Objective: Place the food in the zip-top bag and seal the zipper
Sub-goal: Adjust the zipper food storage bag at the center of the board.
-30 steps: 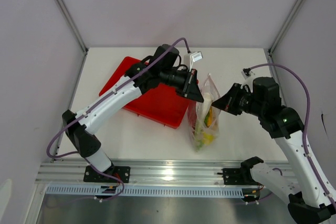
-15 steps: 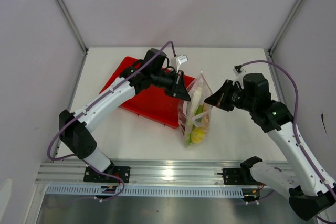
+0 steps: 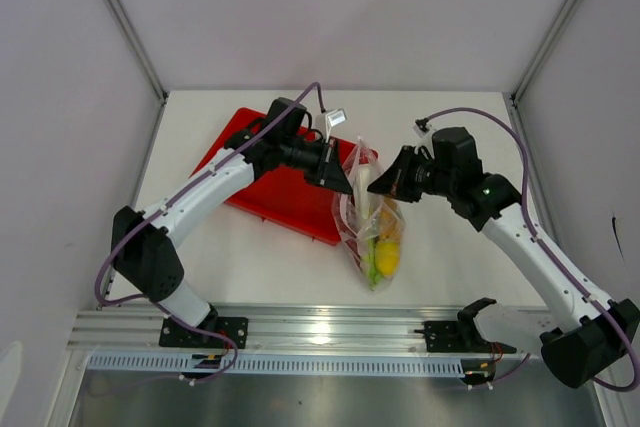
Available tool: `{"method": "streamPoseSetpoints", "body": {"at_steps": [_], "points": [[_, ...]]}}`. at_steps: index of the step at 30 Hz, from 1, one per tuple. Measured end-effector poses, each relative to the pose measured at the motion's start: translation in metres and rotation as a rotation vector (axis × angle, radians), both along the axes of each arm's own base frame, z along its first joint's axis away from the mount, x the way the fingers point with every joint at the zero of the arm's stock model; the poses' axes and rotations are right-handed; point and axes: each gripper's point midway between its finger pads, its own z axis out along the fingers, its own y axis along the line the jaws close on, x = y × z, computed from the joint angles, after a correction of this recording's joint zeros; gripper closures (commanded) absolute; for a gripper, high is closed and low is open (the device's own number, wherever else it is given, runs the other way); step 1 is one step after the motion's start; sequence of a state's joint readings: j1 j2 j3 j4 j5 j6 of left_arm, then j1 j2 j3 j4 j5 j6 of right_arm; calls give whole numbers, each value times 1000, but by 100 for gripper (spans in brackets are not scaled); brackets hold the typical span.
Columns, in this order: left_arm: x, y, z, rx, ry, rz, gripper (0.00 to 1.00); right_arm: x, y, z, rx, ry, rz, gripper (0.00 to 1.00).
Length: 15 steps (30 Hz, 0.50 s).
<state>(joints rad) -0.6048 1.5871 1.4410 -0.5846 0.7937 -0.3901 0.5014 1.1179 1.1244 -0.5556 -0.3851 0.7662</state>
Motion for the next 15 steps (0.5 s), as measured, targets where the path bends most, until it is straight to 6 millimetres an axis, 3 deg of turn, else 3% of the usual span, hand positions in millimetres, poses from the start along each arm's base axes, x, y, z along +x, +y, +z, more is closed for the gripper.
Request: {"method": "streamPoseSetpoints", "body": {"at_steps": [2, 8, 11, 12, 15], "points": [[0, 1, -2, 3, 5, 3, 99, 0, 2, 2, 3, 0, 7, 98], [-2, 4, -6, 9, 15, 5, 99, -1, 6, 18, 26, -44, 48, 77], [-3, 4, -5, 5, 14, 3, 99, -4, 8, 20, 30, -53, 72, 60], [-3, 4, -4, 4, 14, 2, 99, -5, 9, 20, 31, -53, 82, 49], [-4, 4, -3, 0, 16, -2, 99, -7, 10, 20, 31, -58, 102, 37]]}}
